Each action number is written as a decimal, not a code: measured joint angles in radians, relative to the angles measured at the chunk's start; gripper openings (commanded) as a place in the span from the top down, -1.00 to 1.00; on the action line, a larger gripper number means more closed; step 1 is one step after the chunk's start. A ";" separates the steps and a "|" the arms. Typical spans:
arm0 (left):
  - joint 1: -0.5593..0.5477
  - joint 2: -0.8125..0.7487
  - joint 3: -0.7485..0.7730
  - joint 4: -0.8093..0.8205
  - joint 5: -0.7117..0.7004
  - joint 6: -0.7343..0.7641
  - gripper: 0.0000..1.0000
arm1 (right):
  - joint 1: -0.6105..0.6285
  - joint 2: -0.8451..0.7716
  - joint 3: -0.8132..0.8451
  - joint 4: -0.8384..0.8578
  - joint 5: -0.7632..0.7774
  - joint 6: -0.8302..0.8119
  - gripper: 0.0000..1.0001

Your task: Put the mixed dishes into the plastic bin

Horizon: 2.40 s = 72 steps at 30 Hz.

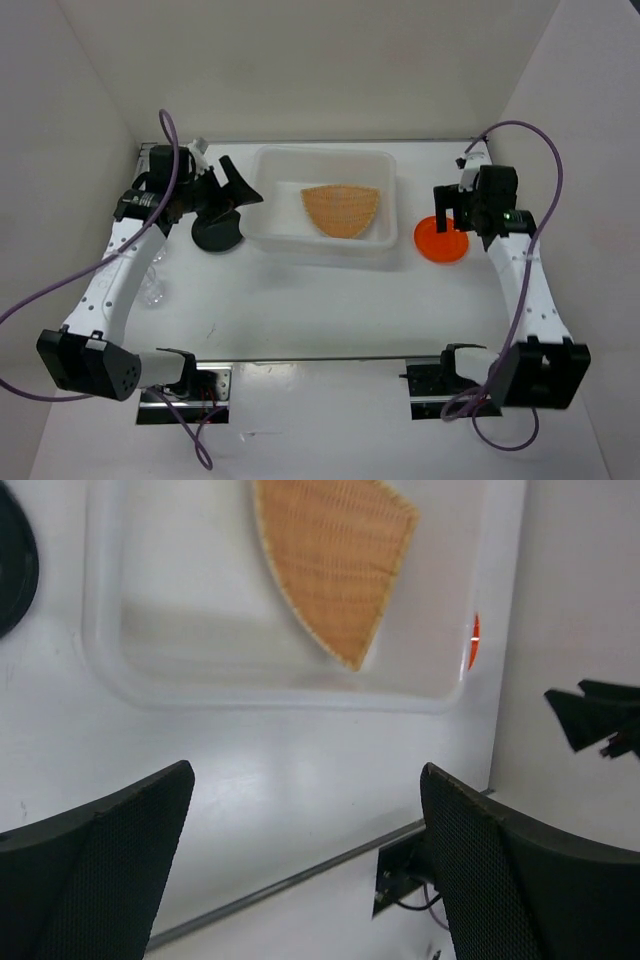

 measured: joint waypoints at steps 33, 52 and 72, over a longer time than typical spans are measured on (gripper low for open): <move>0.058 0.075 0.052 -0.113 0.055 0.055 -1.00 | -0.365 0.818 0.236 -0.008 -0.313 -0.085 -0.96; 0.079 -0.010 -0.076 -0.117 0.045 0.048 -1.00 | -0.391 0.929 0.297 0.006 -0.500 -0.070 1.00; 0.133 -0.097 -0.166 -0.112 0.082 0.038 -1.00 | -0.456 0.647 0.720 -0.378 -0.639 -0.100 1.00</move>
